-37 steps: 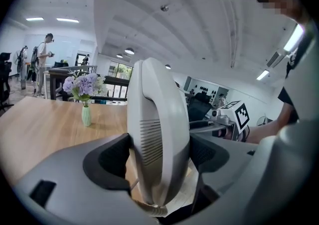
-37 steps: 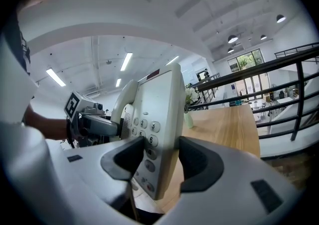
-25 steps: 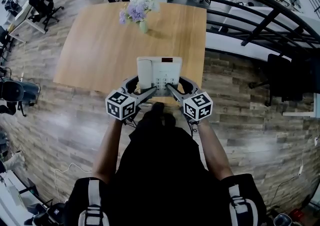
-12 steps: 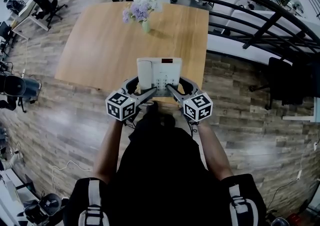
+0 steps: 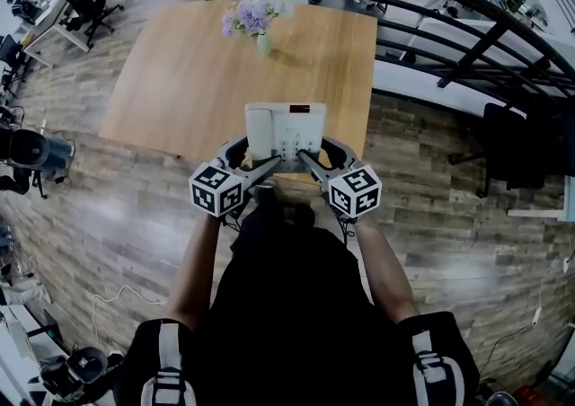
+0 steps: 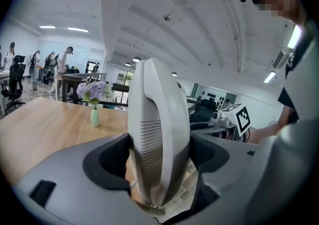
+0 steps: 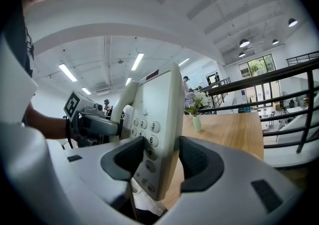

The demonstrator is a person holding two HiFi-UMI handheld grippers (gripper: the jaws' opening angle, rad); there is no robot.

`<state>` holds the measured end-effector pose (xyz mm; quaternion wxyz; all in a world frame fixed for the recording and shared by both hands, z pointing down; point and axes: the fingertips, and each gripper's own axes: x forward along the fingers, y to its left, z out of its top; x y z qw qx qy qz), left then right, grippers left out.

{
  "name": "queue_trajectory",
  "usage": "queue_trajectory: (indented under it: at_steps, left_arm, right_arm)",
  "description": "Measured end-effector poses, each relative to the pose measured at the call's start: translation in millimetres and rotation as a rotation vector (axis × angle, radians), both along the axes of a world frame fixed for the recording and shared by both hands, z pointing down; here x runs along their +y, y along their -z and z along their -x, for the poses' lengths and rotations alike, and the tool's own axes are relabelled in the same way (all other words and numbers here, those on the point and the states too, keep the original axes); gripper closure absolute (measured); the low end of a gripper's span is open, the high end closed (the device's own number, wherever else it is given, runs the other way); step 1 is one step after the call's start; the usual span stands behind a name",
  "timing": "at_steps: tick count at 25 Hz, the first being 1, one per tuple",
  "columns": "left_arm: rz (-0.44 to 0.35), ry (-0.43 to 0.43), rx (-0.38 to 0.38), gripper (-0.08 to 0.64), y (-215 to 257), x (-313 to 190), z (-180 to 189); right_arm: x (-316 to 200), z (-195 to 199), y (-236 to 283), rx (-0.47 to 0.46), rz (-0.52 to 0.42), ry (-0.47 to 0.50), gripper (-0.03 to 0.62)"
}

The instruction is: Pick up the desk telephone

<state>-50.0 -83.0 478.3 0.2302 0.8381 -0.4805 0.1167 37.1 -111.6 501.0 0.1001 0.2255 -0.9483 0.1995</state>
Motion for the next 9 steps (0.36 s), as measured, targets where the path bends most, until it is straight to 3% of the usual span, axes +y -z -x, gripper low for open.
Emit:
queue_trajectory:
  at_steps: [9]
  left_arm:
    - [-0.010, 0.002, 0.000, 0.169, -0.8, 4.6, -3.0]
  right_arm:
    - [5.0, -3.1, -1.6, 0.003, -0.008, -0.002, 0.356]
